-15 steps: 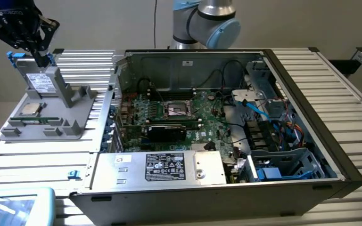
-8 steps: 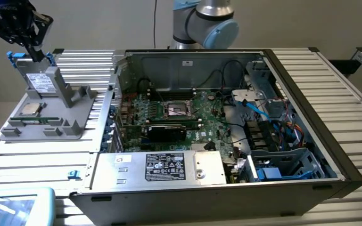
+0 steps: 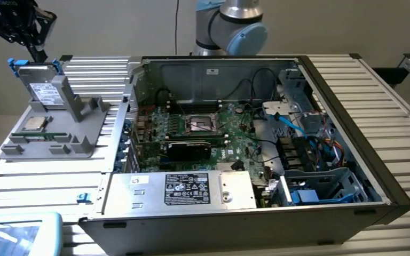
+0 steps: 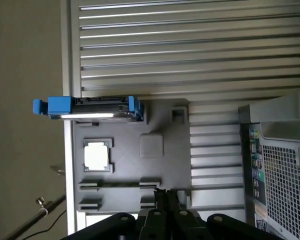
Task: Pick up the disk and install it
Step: 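Reach for the disk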
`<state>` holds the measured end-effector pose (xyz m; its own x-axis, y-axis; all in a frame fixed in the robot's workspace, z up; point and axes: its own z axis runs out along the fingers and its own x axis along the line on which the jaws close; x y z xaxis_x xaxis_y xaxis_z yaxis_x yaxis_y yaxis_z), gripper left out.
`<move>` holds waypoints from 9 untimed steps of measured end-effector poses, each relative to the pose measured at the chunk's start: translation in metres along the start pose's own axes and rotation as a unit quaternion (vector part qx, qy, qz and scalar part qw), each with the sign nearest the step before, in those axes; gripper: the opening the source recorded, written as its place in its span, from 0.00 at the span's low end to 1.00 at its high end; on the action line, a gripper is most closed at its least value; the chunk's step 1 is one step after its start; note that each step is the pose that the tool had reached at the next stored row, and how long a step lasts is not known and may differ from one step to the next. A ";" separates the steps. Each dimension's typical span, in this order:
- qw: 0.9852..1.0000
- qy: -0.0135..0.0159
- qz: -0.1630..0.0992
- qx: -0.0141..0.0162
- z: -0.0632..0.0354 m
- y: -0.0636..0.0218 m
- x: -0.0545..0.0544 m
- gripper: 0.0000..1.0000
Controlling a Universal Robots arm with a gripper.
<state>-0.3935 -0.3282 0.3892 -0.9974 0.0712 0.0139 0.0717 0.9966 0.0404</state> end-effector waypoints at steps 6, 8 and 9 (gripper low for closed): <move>1.000 0.001 0.000 0.000 0.0007 0.0111 0.019 0.11; 1.000 0.002 0.000 0.000 0.0009 0.0146 0.026 0.11; 1.000 0.002 0.000 0.000 0.0010 0.0162 0.029 0.11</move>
<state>-0.4217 -0.3099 0.3892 -0.9973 0.0713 0.0176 0.0719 0.9966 0.0401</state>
